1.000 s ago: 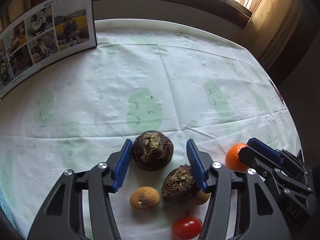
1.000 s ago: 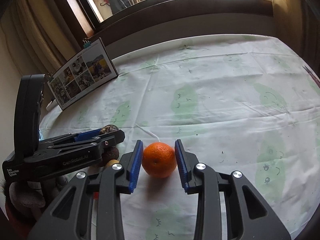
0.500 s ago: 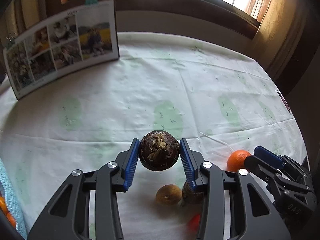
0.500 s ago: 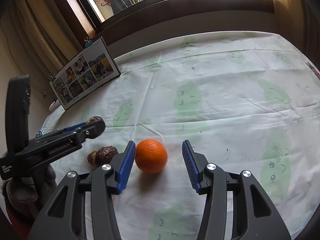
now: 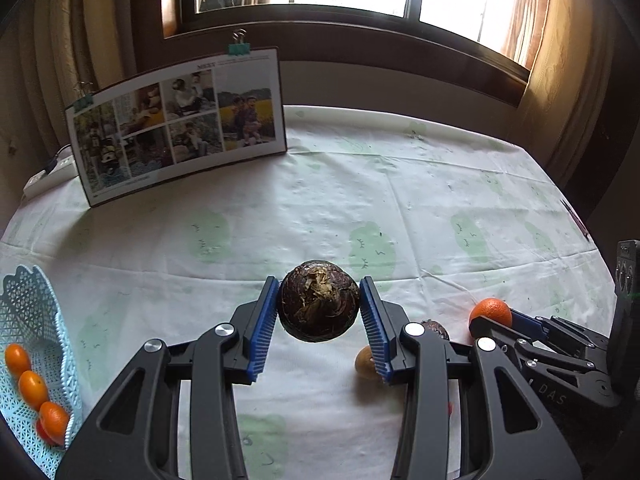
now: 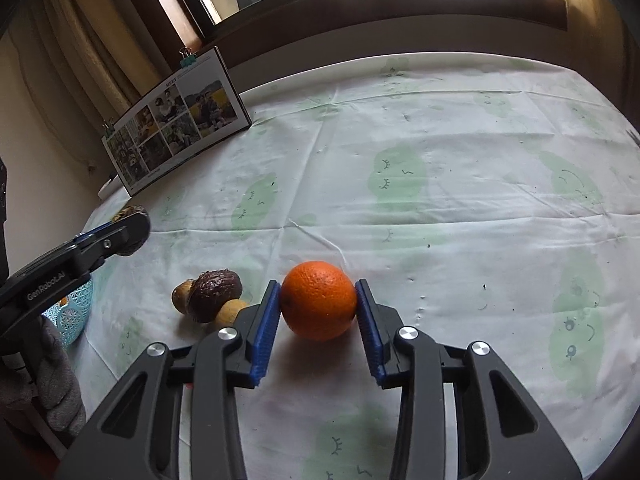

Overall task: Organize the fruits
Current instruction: 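Carry the avocado into the blue basket with the left gripper and open it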

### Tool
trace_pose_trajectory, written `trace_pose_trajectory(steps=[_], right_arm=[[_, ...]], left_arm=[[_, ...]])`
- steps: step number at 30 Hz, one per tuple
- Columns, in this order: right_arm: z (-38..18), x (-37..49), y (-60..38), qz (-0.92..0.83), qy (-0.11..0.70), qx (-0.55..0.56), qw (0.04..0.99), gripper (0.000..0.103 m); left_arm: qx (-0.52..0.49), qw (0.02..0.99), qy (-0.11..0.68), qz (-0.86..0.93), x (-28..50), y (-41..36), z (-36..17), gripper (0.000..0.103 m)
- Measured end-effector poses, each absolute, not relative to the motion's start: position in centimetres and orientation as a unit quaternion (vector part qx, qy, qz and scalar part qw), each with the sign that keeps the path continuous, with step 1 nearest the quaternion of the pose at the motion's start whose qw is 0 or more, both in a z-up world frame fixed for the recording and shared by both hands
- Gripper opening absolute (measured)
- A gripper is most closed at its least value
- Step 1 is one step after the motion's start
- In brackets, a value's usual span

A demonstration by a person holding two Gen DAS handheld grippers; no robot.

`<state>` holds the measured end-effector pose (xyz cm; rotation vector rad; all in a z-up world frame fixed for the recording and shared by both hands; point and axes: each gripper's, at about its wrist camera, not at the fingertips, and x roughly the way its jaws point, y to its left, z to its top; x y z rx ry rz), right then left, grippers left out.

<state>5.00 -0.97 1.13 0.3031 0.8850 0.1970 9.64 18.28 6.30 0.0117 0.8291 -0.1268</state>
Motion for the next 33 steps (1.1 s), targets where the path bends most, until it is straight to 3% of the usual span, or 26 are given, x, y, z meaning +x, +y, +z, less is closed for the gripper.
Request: trace_pose_trajectory(steps=[12,31,32,33], right_arm=[[2.2,4.1,-1.3,0.085,0.396,0.148,0.902,0.038],[3.4,3.4,0.6,0.086,0.384,0.126,0.910,0.038],[3.6,3.4,1.0,0.089,0.384,0.126,0.910,0.038],[3.7,3.3,1.4,0.092,0.384,0.126,0.910,0.038]], left_arm=[[-0.004,0.940,0.337,0.052,5.2,24.4,8.7,0.043],[-0.056,0.916,0.313,0.245,-2.1,38.5,8.0,0.043],[-0.060,0.914,0.311,0.253,-2.4,39.1,7.9,0.046],[-0.065,0.913,0.309,0.260,-2.7,39.5,7.9,0.057]])
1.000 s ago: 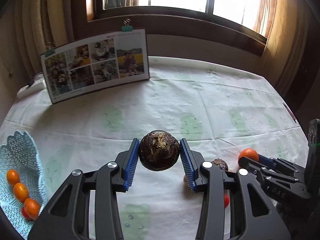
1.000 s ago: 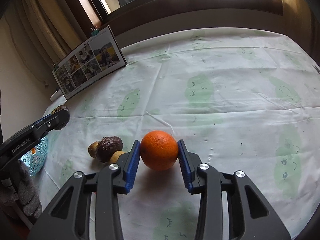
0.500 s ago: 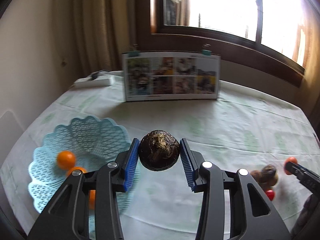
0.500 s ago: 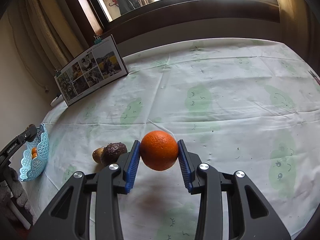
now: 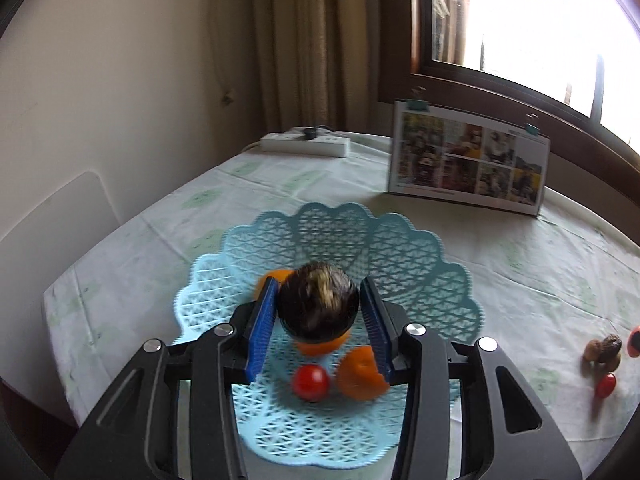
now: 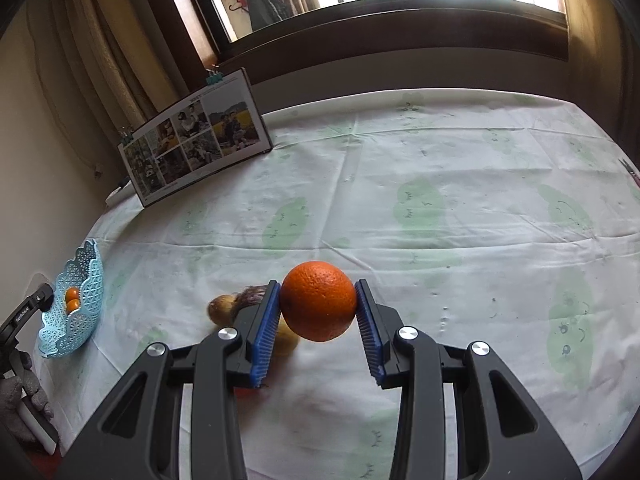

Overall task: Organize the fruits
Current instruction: 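Carry the avocado into the blue basket with the left gripper and open it, then lower the orange into the basket with the right gripper and open it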

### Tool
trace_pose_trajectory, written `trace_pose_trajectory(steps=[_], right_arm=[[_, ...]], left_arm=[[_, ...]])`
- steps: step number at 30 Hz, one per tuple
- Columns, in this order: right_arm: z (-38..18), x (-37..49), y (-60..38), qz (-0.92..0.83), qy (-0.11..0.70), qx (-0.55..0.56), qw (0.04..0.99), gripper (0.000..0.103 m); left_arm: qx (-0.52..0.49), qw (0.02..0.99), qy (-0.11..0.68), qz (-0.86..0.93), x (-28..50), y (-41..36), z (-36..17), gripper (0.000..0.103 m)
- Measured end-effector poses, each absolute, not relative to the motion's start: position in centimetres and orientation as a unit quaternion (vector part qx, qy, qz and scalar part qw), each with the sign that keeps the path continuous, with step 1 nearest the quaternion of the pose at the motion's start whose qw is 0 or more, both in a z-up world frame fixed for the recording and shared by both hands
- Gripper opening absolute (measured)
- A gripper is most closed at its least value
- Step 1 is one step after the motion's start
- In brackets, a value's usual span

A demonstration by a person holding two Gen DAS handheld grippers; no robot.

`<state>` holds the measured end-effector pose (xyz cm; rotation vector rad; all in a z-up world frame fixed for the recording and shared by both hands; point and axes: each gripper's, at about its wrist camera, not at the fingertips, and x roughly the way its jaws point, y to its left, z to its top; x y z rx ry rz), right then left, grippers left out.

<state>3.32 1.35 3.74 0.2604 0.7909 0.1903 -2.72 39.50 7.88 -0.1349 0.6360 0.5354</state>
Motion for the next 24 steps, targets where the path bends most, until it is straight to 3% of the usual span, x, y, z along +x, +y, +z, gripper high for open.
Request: trace_pose_trajectory(steps=[2,12,15,24], right_arm=[[4.2,3.2,2.4,0.101,0.380,0.124,0.911,0.038],[7.3,3.0,10.1,0.172,0.361,0.100,0.911,0.038],[7.9,3.1,13.3,0.204,0.360,0.091,0.906,0.038],[9.0,3.2,23.7,0.296,0.359,0.051,0.884,0.038]], left_arm=[[-0.077,0.911,0.300,0.272,-3.4,40.5,7.9,0.071],[-0.079,0.910,0.269,0.307,-5.5,43.2,8.4,0.083],[-0.069,0.911,0.264,0.308,-6.0,43.4,8.4,0.093],[-0.063,0.914,0.254,0.311,-7.3,44.1,8.4,0.095]])
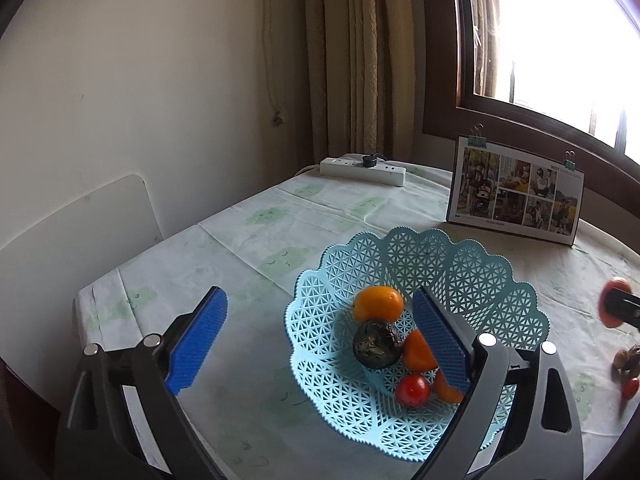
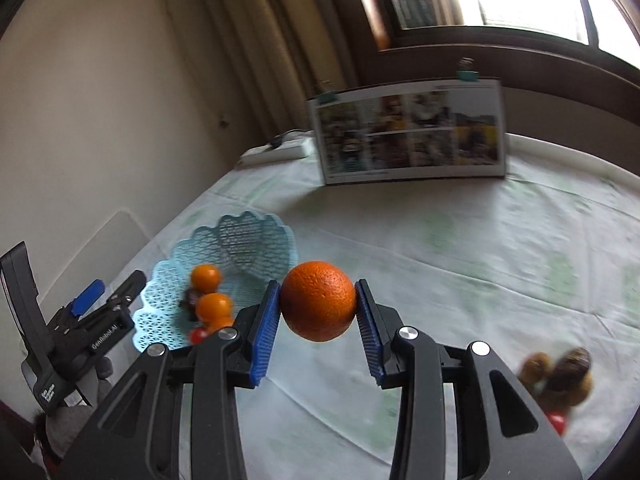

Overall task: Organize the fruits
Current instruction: 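Lower the orange into the basket with the right gripper and open it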

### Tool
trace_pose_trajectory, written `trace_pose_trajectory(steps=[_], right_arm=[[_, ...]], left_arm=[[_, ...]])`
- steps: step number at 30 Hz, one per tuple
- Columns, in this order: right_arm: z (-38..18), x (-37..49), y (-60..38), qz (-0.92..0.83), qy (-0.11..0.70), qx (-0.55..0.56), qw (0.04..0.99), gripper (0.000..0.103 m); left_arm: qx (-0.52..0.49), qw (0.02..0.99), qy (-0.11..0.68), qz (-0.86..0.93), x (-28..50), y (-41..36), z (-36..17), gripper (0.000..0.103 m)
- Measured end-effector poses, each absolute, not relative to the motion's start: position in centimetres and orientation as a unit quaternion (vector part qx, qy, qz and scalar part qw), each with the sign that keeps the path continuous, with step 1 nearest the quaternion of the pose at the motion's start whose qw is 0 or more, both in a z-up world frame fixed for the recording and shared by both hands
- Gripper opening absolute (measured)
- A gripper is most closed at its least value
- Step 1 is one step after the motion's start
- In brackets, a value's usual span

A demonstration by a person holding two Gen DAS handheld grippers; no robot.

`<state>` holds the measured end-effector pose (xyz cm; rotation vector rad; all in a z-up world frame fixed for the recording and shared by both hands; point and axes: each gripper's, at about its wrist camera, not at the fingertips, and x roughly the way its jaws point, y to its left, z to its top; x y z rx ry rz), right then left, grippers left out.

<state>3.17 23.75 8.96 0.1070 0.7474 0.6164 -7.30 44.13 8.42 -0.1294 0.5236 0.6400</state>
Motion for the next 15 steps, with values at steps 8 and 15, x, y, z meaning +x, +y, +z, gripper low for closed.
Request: trace_pose_trajectory(steps=[8,15], right_arm=[[8.4,3.9,29.0,0.325,0.371,0.034,0.869,0.038],[8.2,4.2,29.9,0.332,0.374,0.039,0.865,0.039]], left_arm=[[-0.070,0.916,0.254,0.303,-7.8,44.6,8.3,0.098],[-0.079,0.917,0.252,0.301,-7.8,44.8,8.5,0.100]])
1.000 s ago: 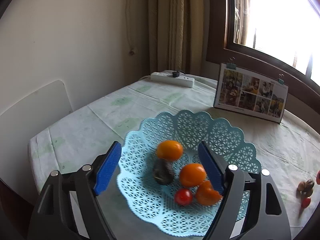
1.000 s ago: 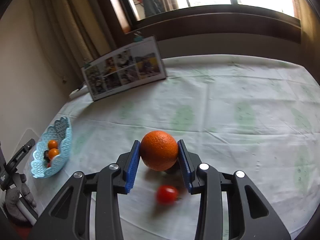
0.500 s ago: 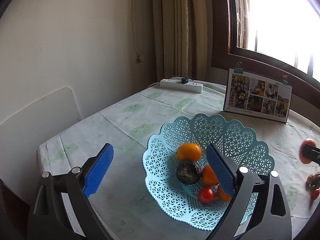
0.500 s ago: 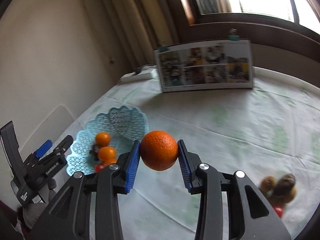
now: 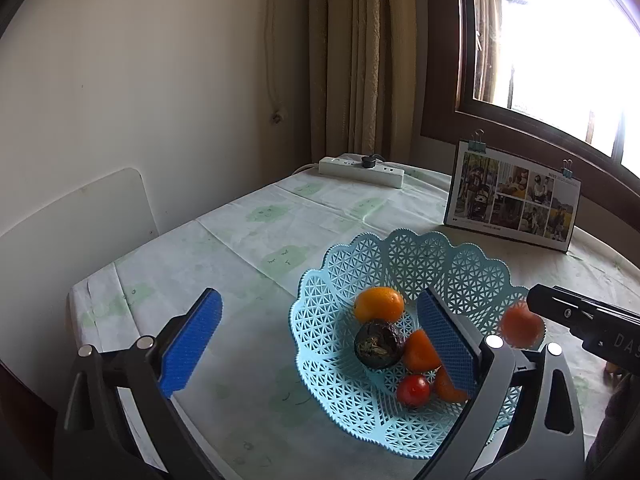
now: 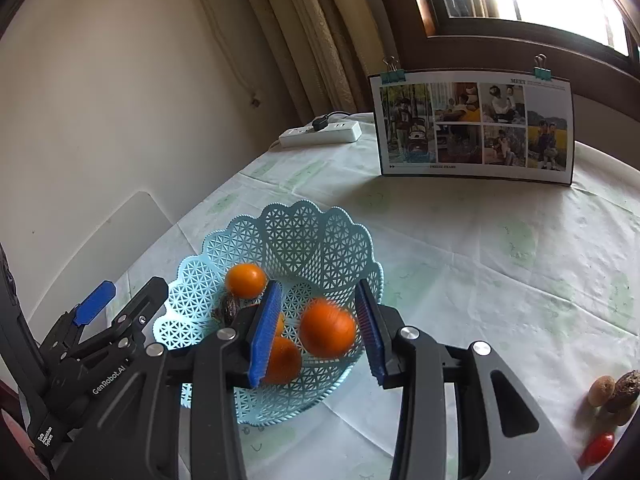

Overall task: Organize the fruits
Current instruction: 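Lower the orange into the basket with the right gripper and open it, then move the right gripper back to the fruit and grasp the second dark avocado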

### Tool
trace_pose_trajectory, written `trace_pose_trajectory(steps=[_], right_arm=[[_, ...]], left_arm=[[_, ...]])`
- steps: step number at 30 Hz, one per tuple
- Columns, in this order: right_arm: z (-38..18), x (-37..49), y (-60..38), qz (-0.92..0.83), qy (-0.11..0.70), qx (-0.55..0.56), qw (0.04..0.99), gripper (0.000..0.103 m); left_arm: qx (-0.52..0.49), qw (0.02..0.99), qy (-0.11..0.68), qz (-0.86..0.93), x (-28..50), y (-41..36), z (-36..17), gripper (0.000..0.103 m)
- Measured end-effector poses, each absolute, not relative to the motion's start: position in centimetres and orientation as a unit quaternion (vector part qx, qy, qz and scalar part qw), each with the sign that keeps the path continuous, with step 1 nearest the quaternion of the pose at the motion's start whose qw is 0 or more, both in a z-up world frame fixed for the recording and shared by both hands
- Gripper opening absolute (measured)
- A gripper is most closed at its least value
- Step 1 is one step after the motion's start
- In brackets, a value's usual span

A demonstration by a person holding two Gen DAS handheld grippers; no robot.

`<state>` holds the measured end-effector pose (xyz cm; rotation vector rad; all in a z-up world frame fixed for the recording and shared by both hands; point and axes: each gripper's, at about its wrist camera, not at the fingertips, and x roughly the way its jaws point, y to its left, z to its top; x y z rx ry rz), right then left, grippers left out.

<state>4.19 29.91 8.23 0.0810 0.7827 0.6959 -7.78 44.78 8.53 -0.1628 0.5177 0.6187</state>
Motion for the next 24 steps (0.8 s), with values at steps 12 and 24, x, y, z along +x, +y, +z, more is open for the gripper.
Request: trace_pose_trajectory(steps=[12,24], right_arm=[[7.6,3.8,26.6,0.301,0.381,0.052,0.873,0.039],[6.4,3.7,19.7,0.241,0.384,0.080,0.888,0.040]], left_arm=[[-0.072,0.923,0.247,0.285,-7.4,43.4,9.2,0.100],[-0.049,0.933,0.249,0.254,-6.2,40.2,9.6,0.100]])
